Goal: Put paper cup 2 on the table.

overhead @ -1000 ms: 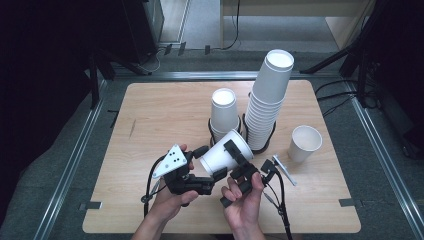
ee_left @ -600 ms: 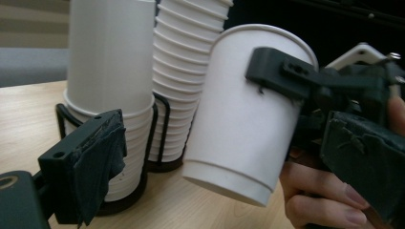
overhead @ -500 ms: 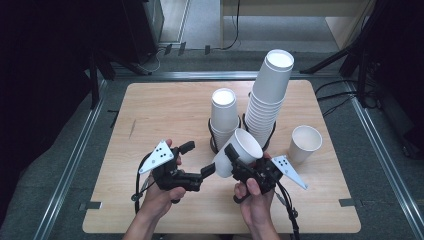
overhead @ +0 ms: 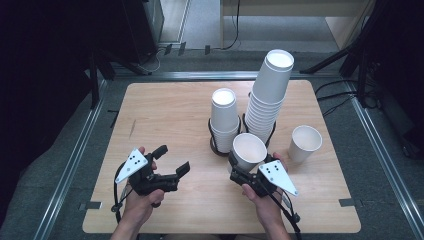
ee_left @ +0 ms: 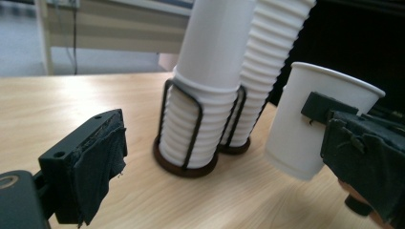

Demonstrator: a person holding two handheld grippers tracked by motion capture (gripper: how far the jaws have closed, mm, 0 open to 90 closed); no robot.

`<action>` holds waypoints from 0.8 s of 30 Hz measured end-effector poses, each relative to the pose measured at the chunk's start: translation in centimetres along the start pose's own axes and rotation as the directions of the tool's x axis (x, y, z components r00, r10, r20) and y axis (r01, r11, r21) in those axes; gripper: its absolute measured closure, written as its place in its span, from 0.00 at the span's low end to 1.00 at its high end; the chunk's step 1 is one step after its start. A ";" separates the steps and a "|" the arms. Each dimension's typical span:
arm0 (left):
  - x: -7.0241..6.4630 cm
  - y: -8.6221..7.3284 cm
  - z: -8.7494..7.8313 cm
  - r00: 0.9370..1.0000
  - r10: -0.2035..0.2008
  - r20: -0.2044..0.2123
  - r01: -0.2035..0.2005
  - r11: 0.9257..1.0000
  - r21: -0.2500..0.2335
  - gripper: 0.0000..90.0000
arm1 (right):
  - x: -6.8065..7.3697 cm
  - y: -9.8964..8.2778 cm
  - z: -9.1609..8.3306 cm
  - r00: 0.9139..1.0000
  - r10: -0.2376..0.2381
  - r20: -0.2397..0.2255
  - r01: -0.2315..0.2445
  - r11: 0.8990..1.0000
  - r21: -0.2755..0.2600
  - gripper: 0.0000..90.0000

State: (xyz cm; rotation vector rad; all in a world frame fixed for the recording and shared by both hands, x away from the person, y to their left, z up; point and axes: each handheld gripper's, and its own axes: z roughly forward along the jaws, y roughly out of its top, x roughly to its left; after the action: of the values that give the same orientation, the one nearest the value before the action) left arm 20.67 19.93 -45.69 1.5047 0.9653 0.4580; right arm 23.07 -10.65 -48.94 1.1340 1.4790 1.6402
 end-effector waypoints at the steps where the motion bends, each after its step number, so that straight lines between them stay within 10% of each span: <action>1: 0.2 -0.3 -0.2 1.000 -0.005 -0.008 0.005 1.000 0.006 0.02 | 0.0 -0.3 0.1 0.999 -0.035 0.016 0.035 0.999 0.002 0.13; 7: 2.0 -2.1 -1.7 0.996 -0.031 -0.084 0.033 0.999 0.021 0.02 | -0.3 -2.4 0.7 0.985 -0.170 0.030 0.170 0.985 0.015 0.13; 14: 3.7 -3.9 -2.7 0.979 -0.026 -0.201 0.040 0.997 0.064 0.02 | -0.5 -4.0 0.9 0.976 -0.213 -0.048 0.216 0.974 0.061 0.13; 24: 5.9 -5.4 -3.8 0.957 -0.070 -0.282 0.095 0.992 0.077 0.02 | -0.4 -5.4 0.9 0.934 -0.329 -0.141 0.344 0.934 0.096 0.13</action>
State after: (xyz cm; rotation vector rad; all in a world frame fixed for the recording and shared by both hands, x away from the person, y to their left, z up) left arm 19.50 26.50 -51.55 1.4984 1.2802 0.5839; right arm 23.63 -9.82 -54.30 0.7932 1.7604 1.4178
